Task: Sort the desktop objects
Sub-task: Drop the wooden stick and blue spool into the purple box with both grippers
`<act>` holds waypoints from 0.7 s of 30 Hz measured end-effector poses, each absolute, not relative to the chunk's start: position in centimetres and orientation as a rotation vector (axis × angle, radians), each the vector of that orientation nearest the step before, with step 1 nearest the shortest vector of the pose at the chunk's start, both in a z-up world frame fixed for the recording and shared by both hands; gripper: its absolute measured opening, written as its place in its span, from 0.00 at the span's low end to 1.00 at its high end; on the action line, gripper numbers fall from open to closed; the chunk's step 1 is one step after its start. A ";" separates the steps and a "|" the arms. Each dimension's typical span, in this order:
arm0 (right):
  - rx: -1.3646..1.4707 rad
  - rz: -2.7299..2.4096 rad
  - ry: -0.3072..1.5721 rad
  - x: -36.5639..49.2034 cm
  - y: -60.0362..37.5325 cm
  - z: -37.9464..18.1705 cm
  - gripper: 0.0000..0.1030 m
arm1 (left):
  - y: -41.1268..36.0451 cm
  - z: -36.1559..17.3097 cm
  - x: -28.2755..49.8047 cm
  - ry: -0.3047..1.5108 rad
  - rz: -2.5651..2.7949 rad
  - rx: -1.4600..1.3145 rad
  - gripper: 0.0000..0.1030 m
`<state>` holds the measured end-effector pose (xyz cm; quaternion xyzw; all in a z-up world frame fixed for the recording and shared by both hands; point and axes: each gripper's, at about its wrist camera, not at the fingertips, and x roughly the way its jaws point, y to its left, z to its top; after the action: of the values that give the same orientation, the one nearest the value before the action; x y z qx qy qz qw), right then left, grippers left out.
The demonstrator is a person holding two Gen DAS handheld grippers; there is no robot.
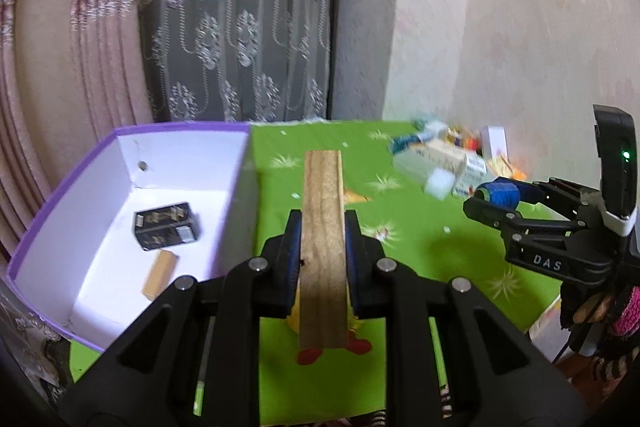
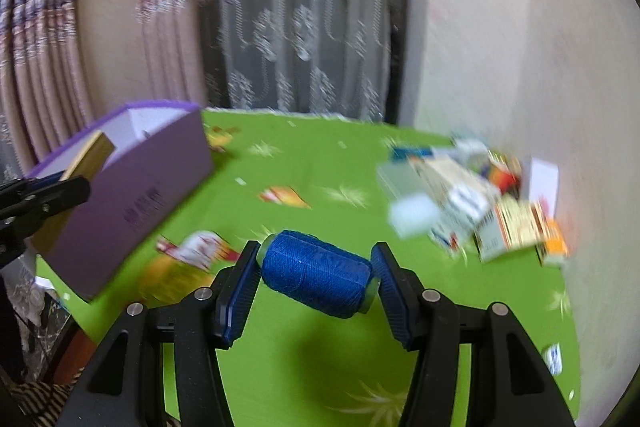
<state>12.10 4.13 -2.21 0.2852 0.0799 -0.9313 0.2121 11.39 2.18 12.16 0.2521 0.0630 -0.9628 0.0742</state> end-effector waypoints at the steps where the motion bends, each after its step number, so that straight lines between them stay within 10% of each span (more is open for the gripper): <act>1: 0.765 -2.579 0.239 12.4 3.4 -1.7 0.54 | 1.8 12.4 11.8 0.200 -2.885 0.738 0.21; 21: 0.491 -2.317 0.469 11.0 -14.7 5.3 0.54 | -11.8 11.4 16.4 0.461 -2.622 0.568 0.21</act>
<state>11.05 -14.66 5.29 0.1902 0.1817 -0.8969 0.3556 16.40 -11.80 11.36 0.2039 0.1658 -0.9421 0.2080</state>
